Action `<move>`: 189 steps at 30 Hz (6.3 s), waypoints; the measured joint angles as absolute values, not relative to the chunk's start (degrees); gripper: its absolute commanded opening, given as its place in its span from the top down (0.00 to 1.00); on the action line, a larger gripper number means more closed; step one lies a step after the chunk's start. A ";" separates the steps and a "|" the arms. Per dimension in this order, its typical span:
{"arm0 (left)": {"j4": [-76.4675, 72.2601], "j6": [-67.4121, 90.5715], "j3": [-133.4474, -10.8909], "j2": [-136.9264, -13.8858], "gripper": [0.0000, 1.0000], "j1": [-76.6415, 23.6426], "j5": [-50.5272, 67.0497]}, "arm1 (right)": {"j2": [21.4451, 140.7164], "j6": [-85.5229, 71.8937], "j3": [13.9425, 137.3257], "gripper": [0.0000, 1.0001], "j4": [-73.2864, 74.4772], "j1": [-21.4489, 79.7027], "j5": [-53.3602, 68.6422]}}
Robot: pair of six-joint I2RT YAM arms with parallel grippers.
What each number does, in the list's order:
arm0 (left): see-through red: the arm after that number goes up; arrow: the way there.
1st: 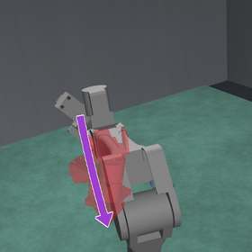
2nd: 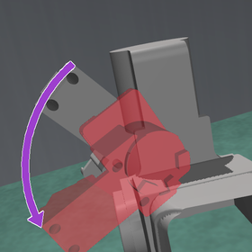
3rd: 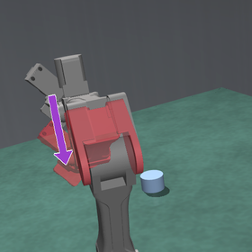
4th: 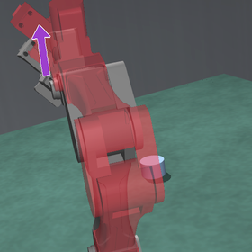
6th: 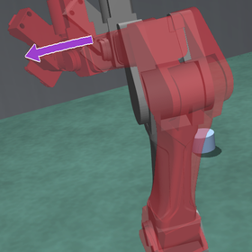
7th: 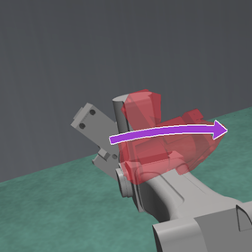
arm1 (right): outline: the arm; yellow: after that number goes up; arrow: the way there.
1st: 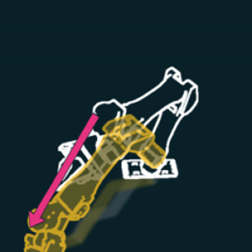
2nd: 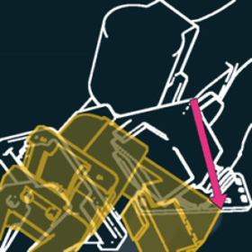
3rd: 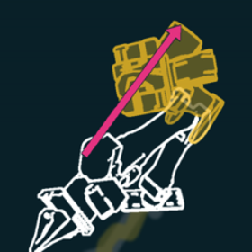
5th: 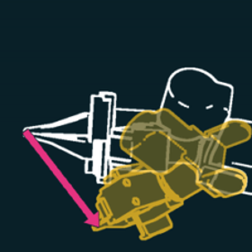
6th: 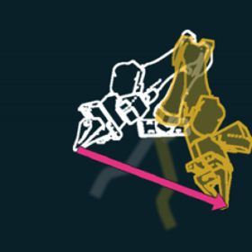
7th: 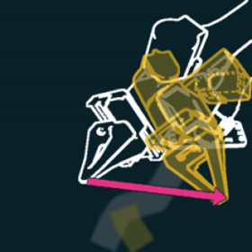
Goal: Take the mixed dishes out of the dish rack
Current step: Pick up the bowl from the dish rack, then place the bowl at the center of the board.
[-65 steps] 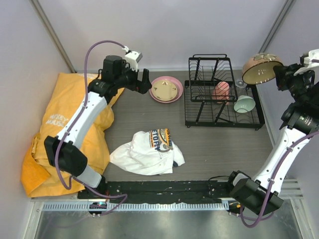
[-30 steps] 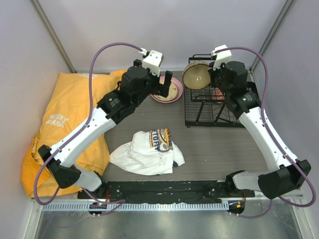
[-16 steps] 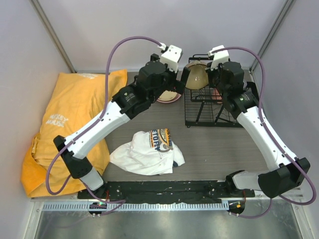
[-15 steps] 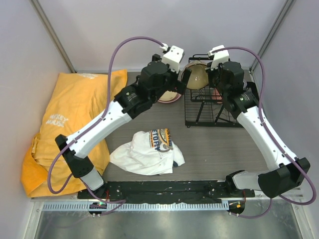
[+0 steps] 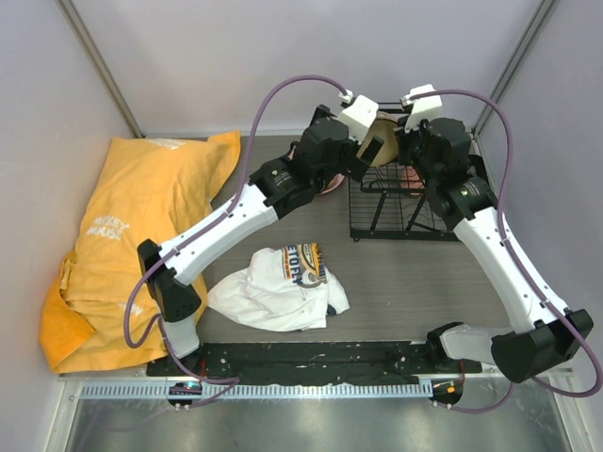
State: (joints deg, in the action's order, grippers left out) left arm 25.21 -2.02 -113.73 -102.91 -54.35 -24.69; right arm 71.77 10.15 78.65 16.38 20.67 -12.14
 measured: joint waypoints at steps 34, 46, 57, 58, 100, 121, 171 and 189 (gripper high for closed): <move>25.12 -7.31 -119.98 -109.75 1.00 -54.52 -27.03 | 65.08 6.87 72.51 0.89 16.80 20.40 -8.23; 30.98 -7.07 -122.34 -109.75 1.00 -54.17 -26.94 | 62.17 4.99 72.53 0.29 12.80 20.38 -6.85; 36.29 -2.74 -123.85 -109.19 1.00 -44.99 -22.00 | 60.07 4.95 72.53 0.22 10.59 19.22 -7.49; 36.88 -1.61 -123.85 -108.97 1.00 -42.94 -21.02 | 59.96 4.97 72.53 0.22 10.55 19.09 -7.66; 42.92 26.79 -123.02 -130.21 1.00 -7.68 8.80 | 59.88 4.29 70.24 0.20 9.65 15.57 -6.92; 42.89 27.68 -125.69 -139.35 1.00 -6.52 9.30 | 59.86 4.36 69.17 0.20 9.65 14.11 -6.94; 38.46 28.27 -120.57 -138.69 0.39 -5.76 13.15 | 55.94 11.81 65.04 0.19 11.88 2.63 -13.32; 36.95 24.95 -114.87 -123.92 0.11 -6.17 13.23 | 56.29 17.15 58.78 0.22 12.21 -25.69 3.62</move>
State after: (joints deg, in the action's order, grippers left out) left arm 36.95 24.95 -114.87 -123.92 -6.17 13.23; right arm 56.29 17.15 58.78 12.21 -25.69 3.62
